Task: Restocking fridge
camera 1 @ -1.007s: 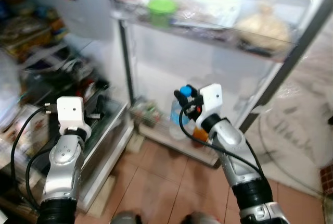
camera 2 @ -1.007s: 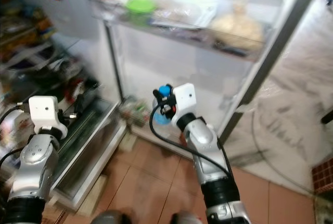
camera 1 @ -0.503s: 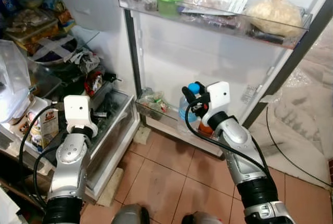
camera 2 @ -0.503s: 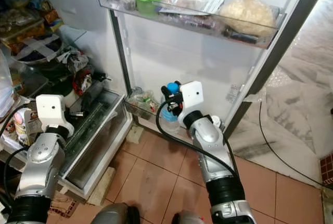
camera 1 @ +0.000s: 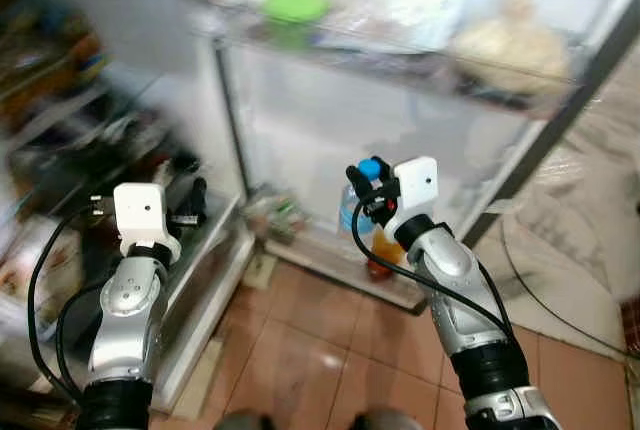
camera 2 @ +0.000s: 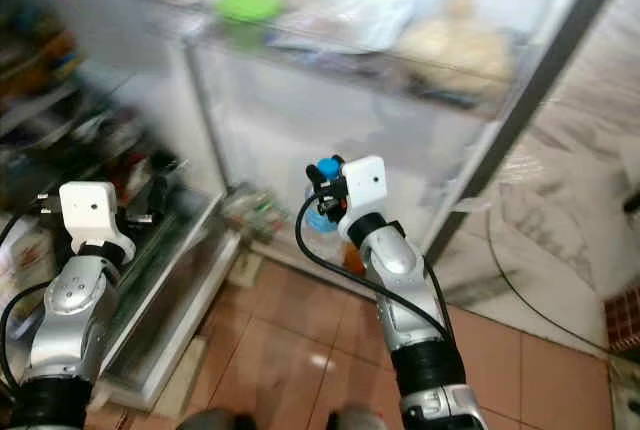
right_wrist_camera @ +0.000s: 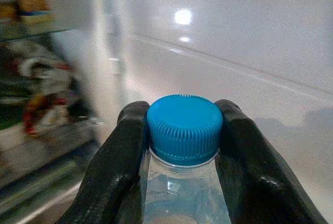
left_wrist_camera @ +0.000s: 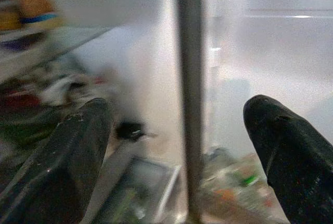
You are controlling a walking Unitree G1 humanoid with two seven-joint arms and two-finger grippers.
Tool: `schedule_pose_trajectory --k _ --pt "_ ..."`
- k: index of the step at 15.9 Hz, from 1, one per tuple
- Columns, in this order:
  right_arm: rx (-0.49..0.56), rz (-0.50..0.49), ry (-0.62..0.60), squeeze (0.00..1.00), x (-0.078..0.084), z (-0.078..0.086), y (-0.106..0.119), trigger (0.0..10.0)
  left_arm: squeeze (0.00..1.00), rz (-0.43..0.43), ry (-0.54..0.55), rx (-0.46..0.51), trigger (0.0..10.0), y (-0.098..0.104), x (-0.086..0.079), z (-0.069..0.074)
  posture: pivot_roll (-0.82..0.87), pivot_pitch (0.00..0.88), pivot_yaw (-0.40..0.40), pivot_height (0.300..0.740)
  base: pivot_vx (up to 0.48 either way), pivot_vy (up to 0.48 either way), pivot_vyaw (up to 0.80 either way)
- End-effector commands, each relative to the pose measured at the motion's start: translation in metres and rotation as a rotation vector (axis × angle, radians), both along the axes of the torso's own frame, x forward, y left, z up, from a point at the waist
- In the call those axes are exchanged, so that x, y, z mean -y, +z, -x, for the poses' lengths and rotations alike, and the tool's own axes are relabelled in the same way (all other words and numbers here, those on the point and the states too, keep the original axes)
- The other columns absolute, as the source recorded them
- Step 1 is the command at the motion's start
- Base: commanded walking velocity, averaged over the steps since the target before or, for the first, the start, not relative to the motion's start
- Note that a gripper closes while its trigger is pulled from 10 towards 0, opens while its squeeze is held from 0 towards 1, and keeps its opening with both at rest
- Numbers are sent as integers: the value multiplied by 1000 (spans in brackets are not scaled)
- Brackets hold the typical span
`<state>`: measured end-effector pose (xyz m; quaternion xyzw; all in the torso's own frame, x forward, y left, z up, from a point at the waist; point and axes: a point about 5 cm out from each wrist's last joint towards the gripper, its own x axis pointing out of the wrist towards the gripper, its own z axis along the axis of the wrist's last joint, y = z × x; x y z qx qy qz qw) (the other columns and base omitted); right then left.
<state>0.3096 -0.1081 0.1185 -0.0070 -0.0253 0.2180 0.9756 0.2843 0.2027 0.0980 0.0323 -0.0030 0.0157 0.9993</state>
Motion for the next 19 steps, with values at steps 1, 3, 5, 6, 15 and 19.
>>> schedule_pose_trajectory --k 1,3,5,6,15,19 --pt "31 9 -10 0 5 -2 7 10000 0 13 -21 -14 10000 -3 5 0 33 53 -4 740 270 255 0" --pt "30 11 -11 0 5 -2 6 10000 0 14 -18 -17 10000 -3 6 0 33 54 -4 740 0 0 0" --pt "28 12 -10 0 5 -2 6 10000 0 23 -9 -20 10000 -3 5 -1 31 54 -3 740 0 0 0" --pt "28 12 -10 0 5 -2 6 10000 0 24 -6 -22 10000 -3 4 -1 31 54 -3 740 0 0 0" --pt "3 -6 11 0 -4 1 -1 10000 0 3 6 -41 10000 -6 3 5 51 80 -9 740 0 69 0" --pt "-31 -35 39 0 -17 1 -8 10000 0 -20 13 -66 10000 -13 1 17 76 119 -16 740 0 0 0"
